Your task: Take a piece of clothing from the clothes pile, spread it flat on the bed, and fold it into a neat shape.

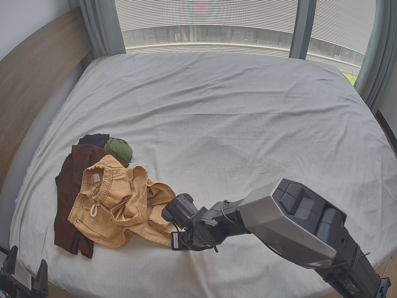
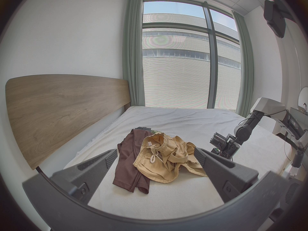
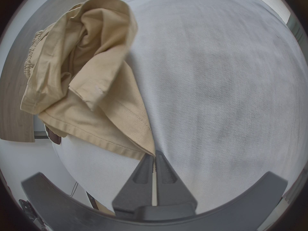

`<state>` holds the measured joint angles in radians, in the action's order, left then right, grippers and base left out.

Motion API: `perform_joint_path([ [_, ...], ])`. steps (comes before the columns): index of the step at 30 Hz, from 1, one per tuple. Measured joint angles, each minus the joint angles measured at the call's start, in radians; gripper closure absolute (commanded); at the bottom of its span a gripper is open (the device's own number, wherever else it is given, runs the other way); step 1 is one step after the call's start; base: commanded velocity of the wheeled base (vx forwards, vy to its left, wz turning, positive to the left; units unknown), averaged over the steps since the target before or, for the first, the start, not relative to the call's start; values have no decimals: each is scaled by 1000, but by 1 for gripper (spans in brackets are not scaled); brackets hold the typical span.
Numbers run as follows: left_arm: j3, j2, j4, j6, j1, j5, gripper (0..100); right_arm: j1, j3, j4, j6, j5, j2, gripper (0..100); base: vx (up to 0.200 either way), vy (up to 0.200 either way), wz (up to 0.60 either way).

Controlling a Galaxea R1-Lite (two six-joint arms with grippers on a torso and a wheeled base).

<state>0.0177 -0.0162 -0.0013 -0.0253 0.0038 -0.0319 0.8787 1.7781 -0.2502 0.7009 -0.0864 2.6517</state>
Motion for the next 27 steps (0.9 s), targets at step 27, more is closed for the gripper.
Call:
perform_joint_path([
  [27,0,0,0,0,0,-1,0,-189,-470,196,-86,0,-247,100,0,0,0],
])
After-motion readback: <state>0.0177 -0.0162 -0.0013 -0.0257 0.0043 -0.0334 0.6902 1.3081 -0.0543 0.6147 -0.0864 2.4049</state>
